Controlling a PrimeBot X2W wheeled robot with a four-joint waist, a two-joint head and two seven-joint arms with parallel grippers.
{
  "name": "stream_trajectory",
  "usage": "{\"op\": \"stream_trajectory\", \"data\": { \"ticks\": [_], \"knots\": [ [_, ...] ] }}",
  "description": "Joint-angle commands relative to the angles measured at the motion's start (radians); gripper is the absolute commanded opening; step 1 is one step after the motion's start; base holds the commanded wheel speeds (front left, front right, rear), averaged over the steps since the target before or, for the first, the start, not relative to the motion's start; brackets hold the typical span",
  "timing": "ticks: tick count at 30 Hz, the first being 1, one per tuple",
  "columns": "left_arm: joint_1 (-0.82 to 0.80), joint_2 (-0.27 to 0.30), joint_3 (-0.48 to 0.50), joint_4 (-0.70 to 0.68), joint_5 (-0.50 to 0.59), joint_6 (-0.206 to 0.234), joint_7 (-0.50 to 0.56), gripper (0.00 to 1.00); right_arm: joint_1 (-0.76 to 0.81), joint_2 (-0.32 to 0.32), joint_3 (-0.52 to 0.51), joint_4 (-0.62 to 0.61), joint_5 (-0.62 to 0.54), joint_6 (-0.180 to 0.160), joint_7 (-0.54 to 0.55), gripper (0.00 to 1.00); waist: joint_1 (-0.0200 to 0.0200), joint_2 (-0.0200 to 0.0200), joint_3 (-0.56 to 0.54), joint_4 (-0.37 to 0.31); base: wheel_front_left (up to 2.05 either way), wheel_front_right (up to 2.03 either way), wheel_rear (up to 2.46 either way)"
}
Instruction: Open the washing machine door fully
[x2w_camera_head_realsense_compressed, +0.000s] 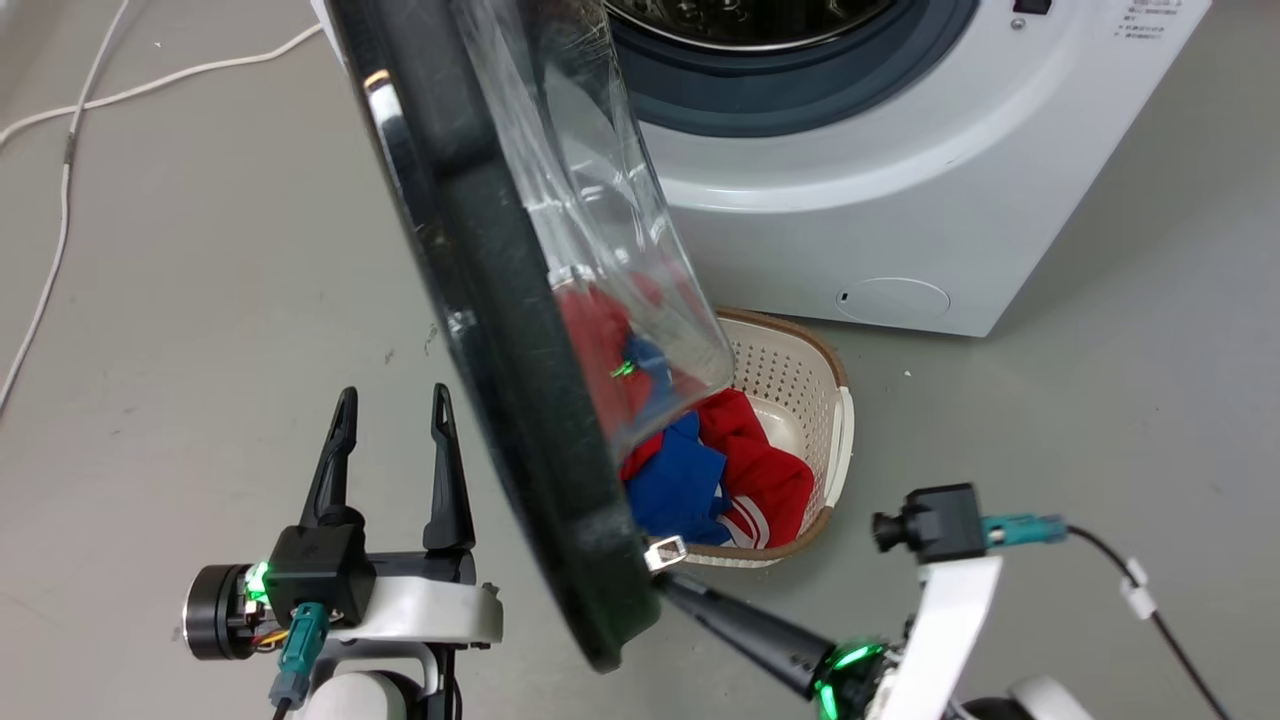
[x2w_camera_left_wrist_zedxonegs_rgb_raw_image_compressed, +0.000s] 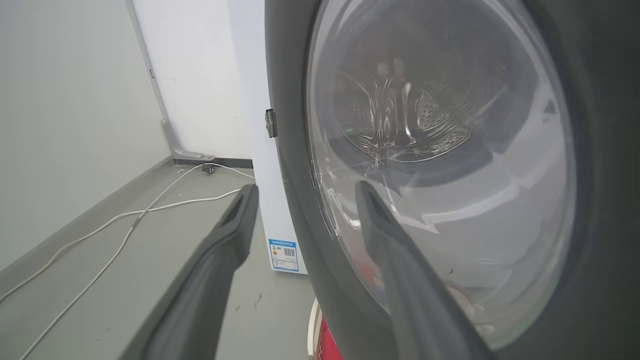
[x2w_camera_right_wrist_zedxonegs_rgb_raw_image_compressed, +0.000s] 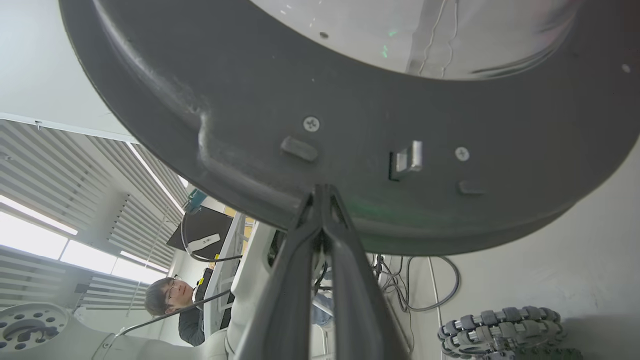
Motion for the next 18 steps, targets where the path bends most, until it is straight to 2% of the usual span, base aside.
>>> {"op": "stream_trajectory", "data": {
  "ticks": [1,9,10,11,12,13,18],
  "knots": [
    [0.011,0.0,0.002,0.002,0.006,0.001,-0.003,1.0,0.003,0.016,0.026,0.016,0.005,0.003,-0.003,0.0,0.0,0.0,-0.007,0.003,0.0,0.0,0.0],
    [0.038,0.0,0.012,0.01,0.012,0.003,-0.003,1.0,0.017,0.026,0.034,0.04,0.007,0.003,-0.08,0.0,0.0,0.0,-0.048,-0.005,0.0,0.0,0.0],
    [0.043,0.0,0.015,0.01,0.016,0.002,-0.003,1.0,0.02,0.021,0.027,0.041,0.004,0.003,-0.098,0.03,0.0,0.0,-0.056,-0.009,0.0,0.0,0.0],
    [0.049,0.0,0.017,0.011,0.019,0.0,-0.003,1.0,0.022,0.016,0.018,0.036,-0.006,0.003,-0.122,0.27,0.0,0.0,-0.064,-0.013,0.0,0.0,0.0],
    [0.053,0.0,0.02,0.011,0.02,-0.003,-0.003,1.0,0.022,0.011,0.005,0.031,-0.021,0.003,-0.153,0.7,0.0,0.0,-0.072,-0.017,0.0,0.0,0.0],
    [0.058,0.0,0.023,0.011,0.023,-0.006,-0.003,1.0,0.023,0.006,-0.007,0.028,-0.036,0.003,-0.189,1.0,0.0,0.0,-0.08,-0.021,0.0,0.0,0.0],
    [0.088,0.0,0.038,0.014,0.035,-0.017,-0.003,1.0,0.038,-0.021,-0.066,0.012,-0.132,0.003,-0.401,1.0,0.0,0.0,-0.123,-0.045,0.0,0.0,0.0]
  ]
}}
